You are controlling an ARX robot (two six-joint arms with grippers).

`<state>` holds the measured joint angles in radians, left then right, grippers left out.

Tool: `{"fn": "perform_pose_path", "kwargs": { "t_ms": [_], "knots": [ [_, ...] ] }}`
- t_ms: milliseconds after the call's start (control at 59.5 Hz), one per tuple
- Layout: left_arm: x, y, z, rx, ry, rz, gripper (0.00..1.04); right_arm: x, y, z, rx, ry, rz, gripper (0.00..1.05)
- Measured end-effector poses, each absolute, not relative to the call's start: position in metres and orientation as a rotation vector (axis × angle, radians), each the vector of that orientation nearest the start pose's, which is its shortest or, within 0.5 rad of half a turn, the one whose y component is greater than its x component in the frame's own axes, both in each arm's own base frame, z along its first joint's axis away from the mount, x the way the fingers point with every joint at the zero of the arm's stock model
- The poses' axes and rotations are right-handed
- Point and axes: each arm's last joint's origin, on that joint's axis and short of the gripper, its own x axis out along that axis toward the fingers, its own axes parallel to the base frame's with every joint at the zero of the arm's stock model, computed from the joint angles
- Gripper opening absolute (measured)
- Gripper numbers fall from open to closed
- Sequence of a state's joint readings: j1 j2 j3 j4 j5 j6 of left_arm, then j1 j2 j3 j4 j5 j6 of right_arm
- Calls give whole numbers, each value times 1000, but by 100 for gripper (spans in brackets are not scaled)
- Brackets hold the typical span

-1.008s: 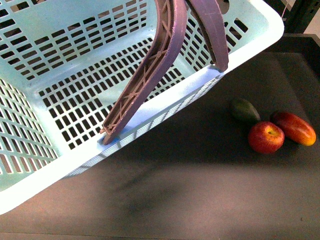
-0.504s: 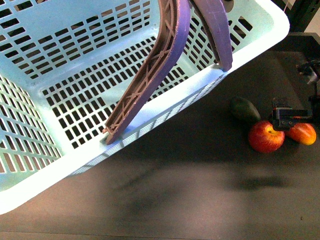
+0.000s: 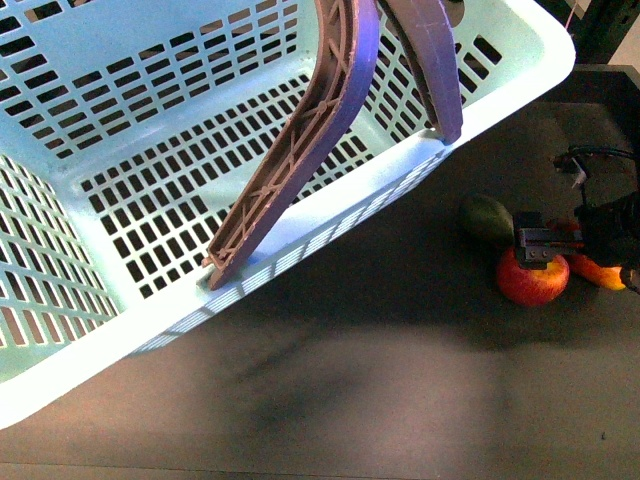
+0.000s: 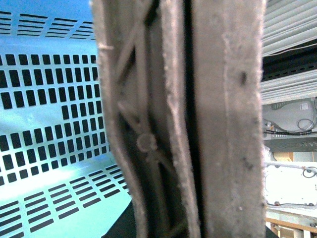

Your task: Pick apple with right arm and hold basket with left

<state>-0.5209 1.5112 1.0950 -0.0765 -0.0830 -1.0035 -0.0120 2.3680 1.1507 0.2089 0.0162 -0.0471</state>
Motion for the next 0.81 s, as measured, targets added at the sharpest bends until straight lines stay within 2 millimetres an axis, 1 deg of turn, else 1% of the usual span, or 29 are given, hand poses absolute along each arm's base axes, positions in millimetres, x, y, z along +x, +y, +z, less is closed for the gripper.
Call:
{"fn": "perform_pose_path", "kwargs": {
  "t_ms": [185,269,571,605,672,739,806],
  "knots": [
    [294,-166,277,-821,640,-153,14,410,-5,-13,-47,1028,-3,96],
    [294,-166,277,-821,640,-153,14,412,-5,-22,-42,1050,0,96],
    [294,-166,277,-821,640,-152,14,410,-3,-42,-40,1103,-2,96],
    [294,-166,277,-821,640,-152,14,410,-3,-43,-36,1105,-5,94],
    [294,-166,277,-821,640,-153,14,409,-2,-45,-25,1109,-7,85],
    [294,-166,277,-821,641,-153,14,409,-3,-45,-14,1108,-12,80],
    [294,-166,277,-821,641,-154,14,409,-3,-45,-3,1102,-15,79]
  ]
}}
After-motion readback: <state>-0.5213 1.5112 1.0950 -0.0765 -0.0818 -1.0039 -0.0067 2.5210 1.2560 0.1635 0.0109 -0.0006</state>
